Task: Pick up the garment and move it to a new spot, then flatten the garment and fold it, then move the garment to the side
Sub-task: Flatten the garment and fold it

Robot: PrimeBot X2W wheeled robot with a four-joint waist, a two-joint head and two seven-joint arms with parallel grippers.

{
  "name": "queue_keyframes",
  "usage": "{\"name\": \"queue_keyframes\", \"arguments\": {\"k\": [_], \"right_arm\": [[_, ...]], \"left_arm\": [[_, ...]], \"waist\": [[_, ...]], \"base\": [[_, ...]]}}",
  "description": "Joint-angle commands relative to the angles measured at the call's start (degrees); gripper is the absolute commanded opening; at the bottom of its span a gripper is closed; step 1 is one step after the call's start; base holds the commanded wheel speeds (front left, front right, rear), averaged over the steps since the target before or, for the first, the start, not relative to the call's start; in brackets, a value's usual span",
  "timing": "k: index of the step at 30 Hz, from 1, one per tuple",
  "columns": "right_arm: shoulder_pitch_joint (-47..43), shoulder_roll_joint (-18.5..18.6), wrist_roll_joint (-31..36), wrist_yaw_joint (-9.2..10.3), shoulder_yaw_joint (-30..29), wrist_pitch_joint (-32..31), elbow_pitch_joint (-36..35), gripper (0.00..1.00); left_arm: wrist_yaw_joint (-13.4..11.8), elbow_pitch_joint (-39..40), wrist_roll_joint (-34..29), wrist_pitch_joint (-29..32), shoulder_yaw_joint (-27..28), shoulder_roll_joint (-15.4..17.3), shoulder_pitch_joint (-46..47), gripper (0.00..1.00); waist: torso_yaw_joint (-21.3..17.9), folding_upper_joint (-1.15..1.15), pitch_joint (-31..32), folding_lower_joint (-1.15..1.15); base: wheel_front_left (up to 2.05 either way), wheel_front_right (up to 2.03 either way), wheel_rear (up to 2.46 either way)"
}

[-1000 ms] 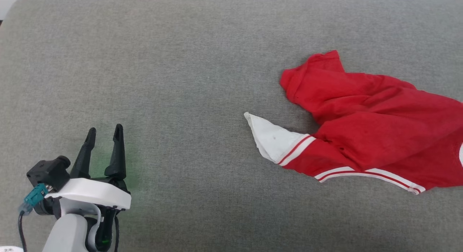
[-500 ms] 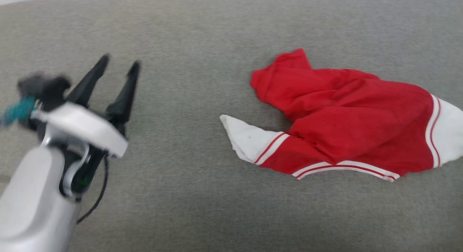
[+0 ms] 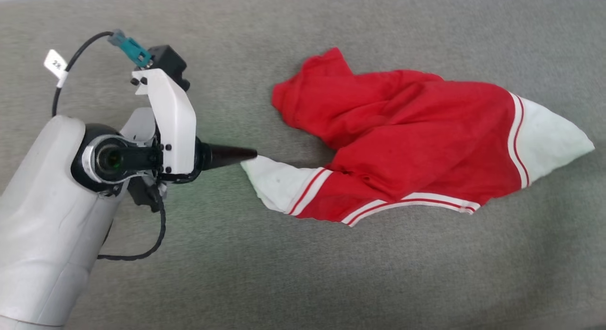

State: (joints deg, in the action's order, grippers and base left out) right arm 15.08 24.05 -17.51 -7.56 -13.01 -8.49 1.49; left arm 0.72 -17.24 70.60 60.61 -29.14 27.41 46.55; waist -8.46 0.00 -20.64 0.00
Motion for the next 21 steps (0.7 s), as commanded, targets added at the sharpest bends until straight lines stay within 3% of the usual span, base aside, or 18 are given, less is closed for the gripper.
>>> {"name": "queue_keyframes", "arguments": {"k": [1,10,11,12,13,16,21], "right_arm": [[0.8,-0.51,0.68,0.14,0.41,0.15,-0.12,1.0],[1.88,-1.57,1.57,0.14,0.98,0.64,0.51,1.0],[2.06,-1.52,1.65,0.14,1.13,0.59,0.51,1.0],[2.18,-1.43,1.77,0.14,1.16,0.59,0.52,1.0],[2.3,-1.36,1.86,0.14,1.29,0.59,0.45,1.0],[2.81,-1.1,2.21,0.14,1.76,0.41,-0.18,1.0],[3.36,-0.71,2.68,0.14,2.51,-0.23,-1.29,1.0]], "left_arm": [[-1.13,-0.44,0.71,2.62,-0.49,0.42,1.02,1.0],[-4.98,-0.93,5.3,6.87,1.07,-0.5,-0.18,1.0],[-4.51,-0.59,5.73,6.75,1.17,-0.77,-0.23,0.65],[-4.7,-0.69,6.48,6.29,1.62,-1.41,-0.47,0.41],[-4.89,-0.69,6.83,6.23,1.78,-1.91,-0.6,0.0],[-3.15,-0.22,5.43,3.22,2.65,-2.31,0.25,0.0],[2.49,-1.19,5.74,-6.63,7.64,-4.29,3.39,0.0]], "waist": [[-1.4,0.0,-1.42,0.0],[-2.36,0.0,-2.99,0.0],[-2.23,0.0,-3.09,0.0],[-2.0,0.0,-3.11,0.0],[-1.78,0.0,-3.11,0.0],[-0.79,0.0,-2.93,0.0],[1.31,0.0,-2.0,0.0]], "base": [[0.0,0.0,0.0],[0.0,0.0,0.0],[0.0,0.0,0.0],[0.0,0.0,0.0],[0.0,0.0,0.0],[0.0,0.0,0.0],[0.0,0.0,0.0]]}}
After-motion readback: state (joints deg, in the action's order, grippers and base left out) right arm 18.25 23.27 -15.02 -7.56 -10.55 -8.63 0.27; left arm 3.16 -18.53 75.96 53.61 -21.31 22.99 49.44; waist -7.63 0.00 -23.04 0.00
